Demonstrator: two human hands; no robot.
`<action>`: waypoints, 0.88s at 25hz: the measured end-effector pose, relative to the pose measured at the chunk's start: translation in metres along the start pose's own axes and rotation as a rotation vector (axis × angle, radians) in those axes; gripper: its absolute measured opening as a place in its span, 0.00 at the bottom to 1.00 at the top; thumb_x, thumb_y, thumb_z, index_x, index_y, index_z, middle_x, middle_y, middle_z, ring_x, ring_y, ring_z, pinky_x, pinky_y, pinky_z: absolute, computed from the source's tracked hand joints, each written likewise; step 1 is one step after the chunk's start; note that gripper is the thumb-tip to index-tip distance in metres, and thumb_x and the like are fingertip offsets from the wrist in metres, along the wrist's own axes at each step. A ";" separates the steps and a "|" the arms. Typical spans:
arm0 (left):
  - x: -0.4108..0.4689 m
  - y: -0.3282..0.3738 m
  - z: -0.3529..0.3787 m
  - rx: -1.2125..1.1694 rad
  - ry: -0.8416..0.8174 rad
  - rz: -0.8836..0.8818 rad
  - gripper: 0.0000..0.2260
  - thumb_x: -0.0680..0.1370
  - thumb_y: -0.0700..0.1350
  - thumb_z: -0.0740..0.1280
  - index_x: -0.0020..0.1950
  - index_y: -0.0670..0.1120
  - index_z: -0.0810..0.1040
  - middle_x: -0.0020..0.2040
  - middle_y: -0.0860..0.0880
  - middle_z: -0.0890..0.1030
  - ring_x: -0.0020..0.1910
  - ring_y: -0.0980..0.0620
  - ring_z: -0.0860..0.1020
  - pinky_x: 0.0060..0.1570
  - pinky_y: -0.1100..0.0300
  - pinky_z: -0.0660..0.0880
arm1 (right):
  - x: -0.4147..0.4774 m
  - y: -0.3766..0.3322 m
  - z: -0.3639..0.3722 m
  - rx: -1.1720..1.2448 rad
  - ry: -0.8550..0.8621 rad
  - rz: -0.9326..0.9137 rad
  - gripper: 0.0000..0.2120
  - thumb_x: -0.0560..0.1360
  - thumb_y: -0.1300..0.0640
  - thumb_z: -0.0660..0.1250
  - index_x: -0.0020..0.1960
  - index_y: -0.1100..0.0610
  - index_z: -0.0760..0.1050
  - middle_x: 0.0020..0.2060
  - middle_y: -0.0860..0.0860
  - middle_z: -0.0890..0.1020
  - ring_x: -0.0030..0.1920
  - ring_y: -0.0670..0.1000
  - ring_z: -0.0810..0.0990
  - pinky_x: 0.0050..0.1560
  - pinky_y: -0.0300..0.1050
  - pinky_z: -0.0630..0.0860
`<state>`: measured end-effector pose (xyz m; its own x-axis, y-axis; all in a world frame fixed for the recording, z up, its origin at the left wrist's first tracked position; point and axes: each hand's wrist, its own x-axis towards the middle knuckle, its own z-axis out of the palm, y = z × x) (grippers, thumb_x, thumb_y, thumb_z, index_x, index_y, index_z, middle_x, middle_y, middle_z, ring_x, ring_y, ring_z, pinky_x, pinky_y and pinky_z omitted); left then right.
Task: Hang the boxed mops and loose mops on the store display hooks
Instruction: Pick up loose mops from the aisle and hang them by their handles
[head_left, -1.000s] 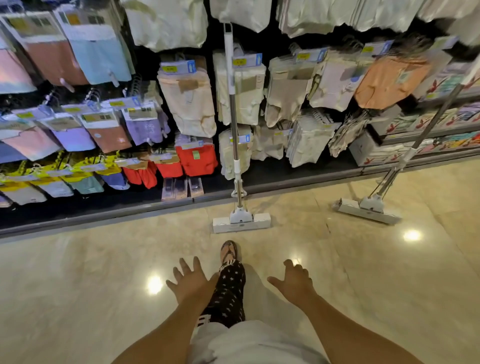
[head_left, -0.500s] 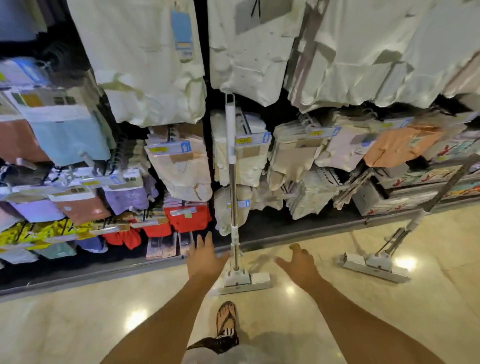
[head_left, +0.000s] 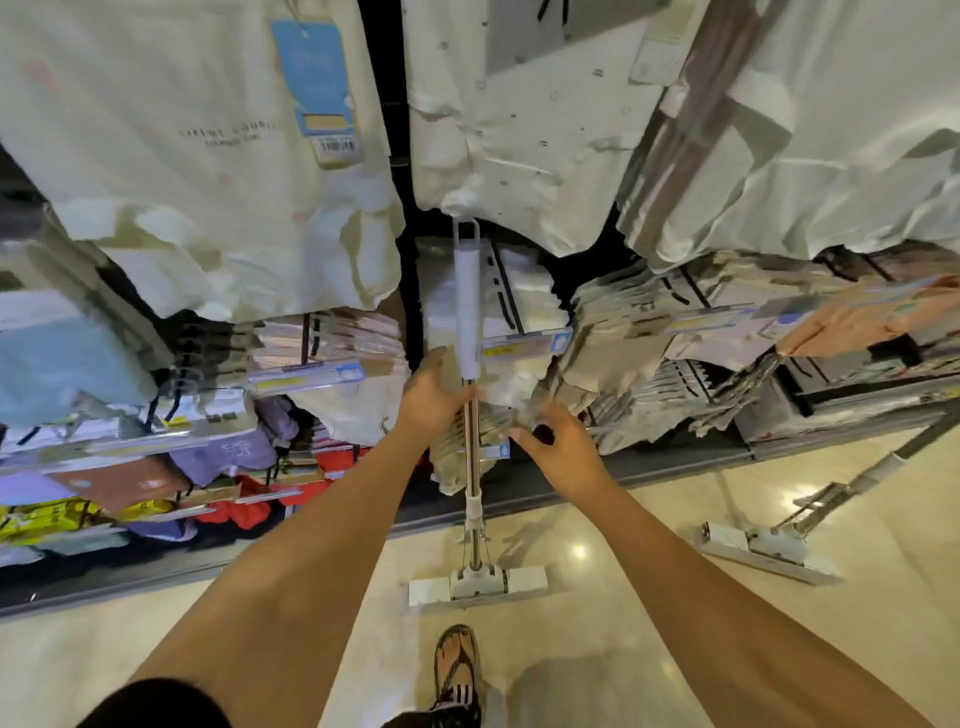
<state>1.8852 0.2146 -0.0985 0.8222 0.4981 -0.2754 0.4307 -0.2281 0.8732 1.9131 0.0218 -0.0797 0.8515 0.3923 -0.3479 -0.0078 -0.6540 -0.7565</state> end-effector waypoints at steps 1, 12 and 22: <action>0.012 0.001 0.001 -0.047 -0.022 -0.015 0.34 0.72 0.41 0.76 0.75 0.42 0.64 0.71 0.42 0.71 0.70 0.44 0.70 0.68 0.52 0.69 | 0.001 0.008 -0.001 0.012 -0.002 0.037 0.25 0.76 0.49 0.69 0.66 0.62 0.71 0.63 0.58 0.76 0.64 0.58 0.74 0.63 0.51 0.72; -0.012 -0.012 0.010 -0.240 -0.171 0.013 0.25 0.69 0.38 0.78 0.62 0.49 0.72 0.56 0.50 0.78 0.54 0.51 0.79 0.41 0.71 0.77 | -0.051 0.073 0.001 0.058 0.056 0.210 0.28 0.74 0.48 0.71 0.69 0.59 0.68 0.65 0.60 0.73 0.65 0.58 0.72 0.57 0.43 0.67; -0.152 -0.026 0.023 -0.167 -0.228 0.053 0.16 0.72 0.40 0.76 0.59 0.43 0.79 0.55 0.44 0.82 0.55 0.46 0.81 0.59 0.47 0.77 | -0.140 0.085 -0.004 0.147 0.095 0.165 0.29 0.74 0.47 0.71 0.69 0.58 0.68 0.64 0.58 0.74 0.65 0.57 0.73 0.53 0.41 0.68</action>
<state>1.7574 0.1253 -0.0884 0.9128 0.2834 -0.2941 0.3327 -0.0982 0.9379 1.7952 -0.0913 -0.0936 0.8778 0.2203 -0.4253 -0.2216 -0.6004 -0.7684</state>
